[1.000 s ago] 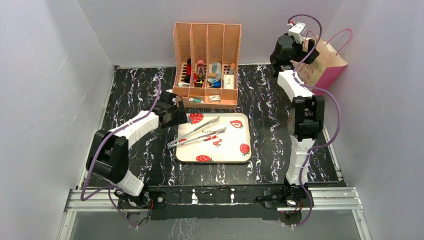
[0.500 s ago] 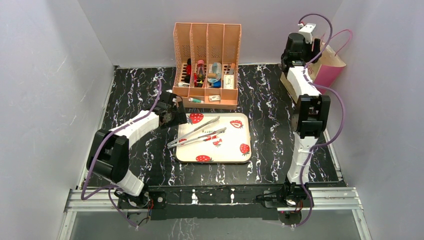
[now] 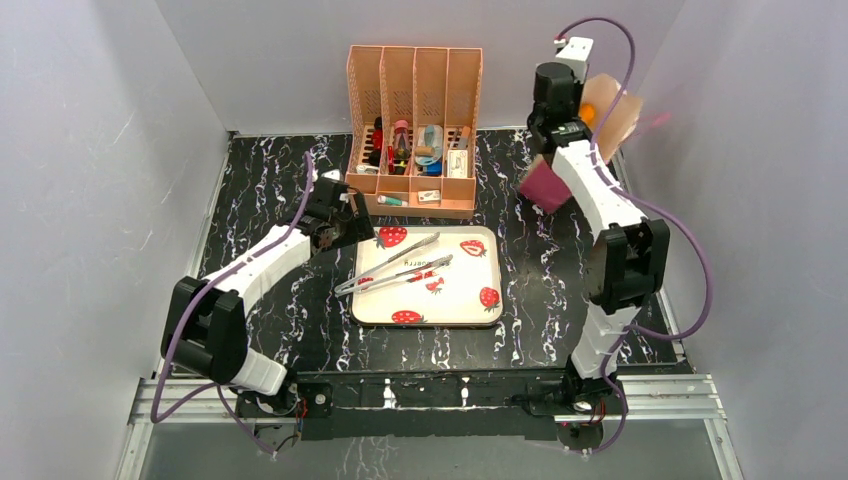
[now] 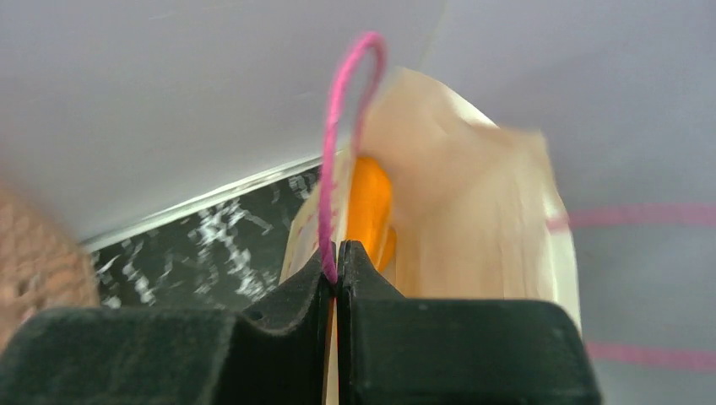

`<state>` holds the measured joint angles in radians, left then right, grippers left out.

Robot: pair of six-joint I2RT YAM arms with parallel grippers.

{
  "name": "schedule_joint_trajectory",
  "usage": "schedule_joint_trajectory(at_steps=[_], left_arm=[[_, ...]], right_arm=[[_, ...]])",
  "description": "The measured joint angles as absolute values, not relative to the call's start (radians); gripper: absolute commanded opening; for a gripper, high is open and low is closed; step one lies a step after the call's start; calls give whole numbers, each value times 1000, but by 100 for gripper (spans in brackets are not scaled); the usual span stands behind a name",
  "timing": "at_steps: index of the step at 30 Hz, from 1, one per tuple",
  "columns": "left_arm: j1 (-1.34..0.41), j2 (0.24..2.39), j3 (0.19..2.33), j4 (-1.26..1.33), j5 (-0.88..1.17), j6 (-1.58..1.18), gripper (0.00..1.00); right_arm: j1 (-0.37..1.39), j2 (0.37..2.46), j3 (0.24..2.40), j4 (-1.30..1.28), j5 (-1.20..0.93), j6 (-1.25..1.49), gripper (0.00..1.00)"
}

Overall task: Take the fake bread out of the paper bag
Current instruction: Pick up the paper bag from the corner of the board.

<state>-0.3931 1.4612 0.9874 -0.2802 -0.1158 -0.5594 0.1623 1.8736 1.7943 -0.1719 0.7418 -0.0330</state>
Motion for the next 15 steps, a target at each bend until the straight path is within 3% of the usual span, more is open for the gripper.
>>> schedule_joint_trajectory(at_steps=[15], left_arm=[[-415, 1368, 989, -250, -121, -592, 74]], right_arm=[[391, 1592, 1736, -282, 715, 41, 0]])
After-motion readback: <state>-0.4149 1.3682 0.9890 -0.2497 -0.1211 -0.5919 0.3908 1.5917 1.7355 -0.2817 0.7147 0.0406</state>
